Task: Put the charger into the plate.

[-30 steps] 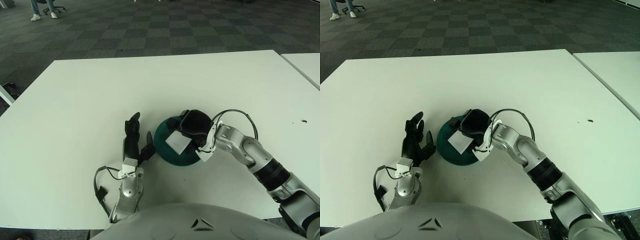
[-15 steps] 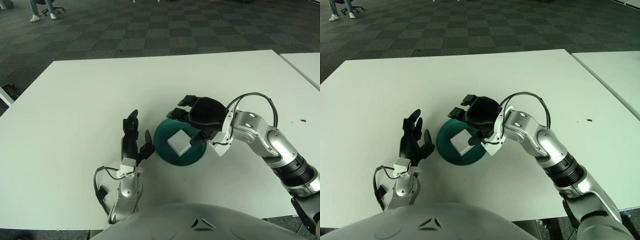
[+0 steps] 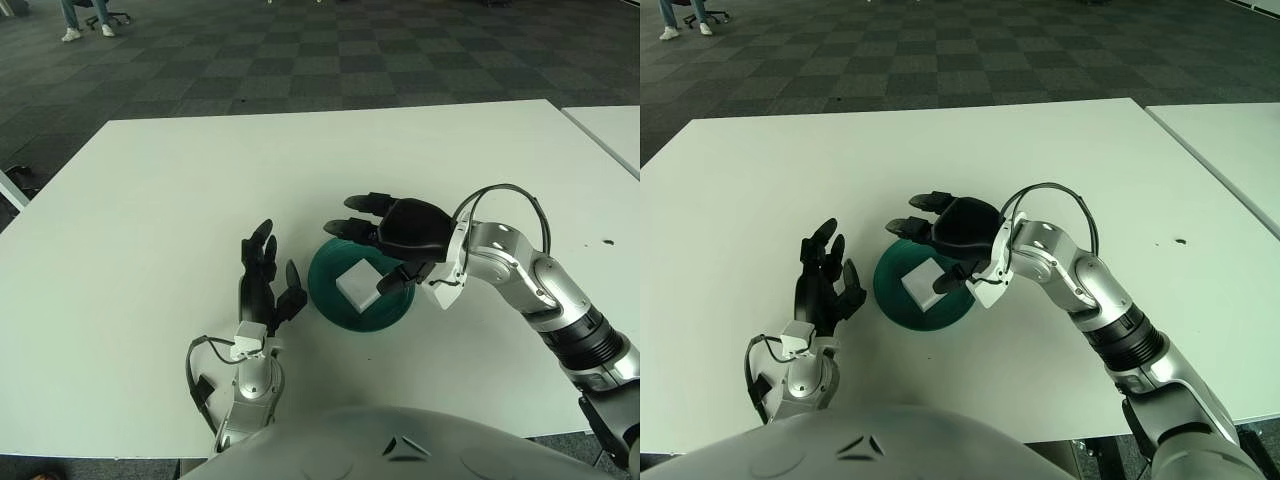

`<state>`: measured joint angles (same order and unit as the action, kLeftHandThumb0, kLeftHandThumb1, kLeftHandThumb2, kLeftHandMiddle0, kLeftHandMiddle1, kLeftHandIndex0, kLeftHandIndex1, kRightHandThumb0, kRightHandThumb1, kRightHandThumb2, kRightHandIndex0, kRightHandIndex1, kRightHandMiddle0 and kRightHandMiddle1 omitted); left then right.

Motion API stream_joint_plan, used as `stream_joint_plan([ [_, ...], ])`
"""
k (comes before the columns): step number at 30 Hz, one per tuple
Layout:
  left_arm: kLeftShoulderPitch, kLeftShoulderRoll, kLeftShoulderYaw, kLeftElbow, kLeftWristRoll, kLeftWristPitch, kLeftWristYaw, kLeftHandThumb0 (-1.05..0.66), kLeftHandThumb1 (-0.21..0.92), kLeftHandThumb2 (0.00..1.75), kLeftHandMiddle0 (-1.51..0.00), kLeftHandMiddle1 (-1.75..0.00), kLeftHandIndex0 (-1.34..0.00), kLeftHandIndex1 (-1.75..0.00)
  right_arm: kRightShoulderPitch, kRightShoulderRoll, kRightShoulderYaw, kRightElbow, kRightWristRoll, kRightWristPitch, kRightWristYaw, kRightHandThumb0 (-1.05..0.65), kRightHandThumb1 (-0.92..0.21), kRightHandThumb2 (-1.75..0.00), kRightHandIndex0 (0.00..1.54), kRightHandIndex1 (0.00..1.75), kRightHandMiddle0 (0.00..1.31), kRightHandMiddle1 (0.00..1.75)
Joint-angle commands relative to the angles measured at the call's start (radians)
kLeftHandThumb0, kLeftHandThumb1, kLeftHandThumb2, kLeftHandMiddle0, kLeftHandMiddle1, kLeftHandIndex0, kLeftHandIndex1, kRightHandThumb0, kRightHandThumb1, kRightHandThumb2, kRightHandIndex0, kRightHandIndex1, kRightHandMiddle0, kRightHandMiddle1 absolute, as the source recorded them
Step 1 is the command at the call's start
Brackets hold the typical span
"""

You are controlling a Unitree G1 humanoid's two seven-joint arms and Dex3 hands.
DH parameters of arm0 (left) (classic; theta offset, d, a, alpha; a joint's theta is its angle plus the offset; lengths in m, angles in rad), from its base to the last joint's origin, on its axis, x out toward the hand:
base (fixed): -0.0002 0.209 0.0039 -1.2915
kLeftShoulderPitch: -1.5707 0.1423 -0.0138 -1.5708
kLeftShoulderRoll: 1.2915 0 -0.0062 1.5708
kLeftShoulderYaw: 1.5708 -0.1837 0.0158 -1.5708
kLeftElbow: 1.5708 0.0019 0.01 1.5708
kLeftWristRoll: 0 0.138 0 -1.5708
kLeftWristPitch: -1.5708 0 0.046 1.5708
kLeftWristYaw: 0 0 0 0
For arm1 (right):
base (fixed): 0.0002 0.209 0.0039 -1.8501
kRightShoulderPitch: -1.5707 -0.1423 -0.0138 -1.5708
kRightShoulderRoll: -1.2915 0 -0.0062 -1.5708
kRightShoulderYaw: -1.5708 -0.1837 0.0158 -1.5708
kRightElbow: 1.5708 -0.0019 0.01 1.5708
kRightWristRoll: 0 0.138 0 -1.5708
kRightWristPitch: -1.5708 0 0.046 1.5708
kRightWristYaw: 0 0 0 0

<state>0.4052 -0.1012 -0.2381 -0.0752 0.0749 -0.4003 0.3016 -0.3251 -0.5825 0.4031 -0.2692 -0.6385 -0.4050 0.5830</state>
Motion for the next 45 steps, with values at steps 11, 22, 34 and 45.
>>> stream_joint_plan([
  [11, 0.052, -0.061, -0.034, -0.073, -0.034, 0.021, -0.009, -0.77, 0.92, 1.03, -0.33, 0.0, -0.03, -0.8, -0.093, 0.11, -0.121, 0.488, 0.193, -0.049, -0.21, -1.04, -0.92, -0.73, 0.0, 0.0, 0.0, 0.0],
  [22, 0.052, -0.033, -0.017, -0.069, -0.076, 0.072, -0.046, -0.83, 0.92, 1.01, -0.31, 0.0, 0.0, -0.75, 0.254, 0.24, -0.382, 0.328, 0.636, 0.053, -0.288, -1.04, -0.92, -0.84, 0.01, 0.0, 0.0, 0.0],
  [34, 0.055, -0.016, 0.017, -0.071, -0.029, 0.069, -0.071, -0.85, 0.92, 1.01, -0.29, 0.0, 0.0, -0.72, 0.401, 0.408, -0.508, 0.21, 0.841, 0.241, -0.41, -1.05, -0.92, -0.81, 0.02, 0.0, 0.04, 0.38],
  [45, 0.05, -0.02, 0.047, -0.045, -0.074, 0.053, -0.122, -0.86, 0.92, 0.99, -0.3, 0.0, 0.0, -0.73, 0.474, 0.499, -0.512, 0.147, 0.847, 0.271, -0.47, -1.03, -0.92, -0.72, 0.14, 0.02, 0.01, 0.84],
])
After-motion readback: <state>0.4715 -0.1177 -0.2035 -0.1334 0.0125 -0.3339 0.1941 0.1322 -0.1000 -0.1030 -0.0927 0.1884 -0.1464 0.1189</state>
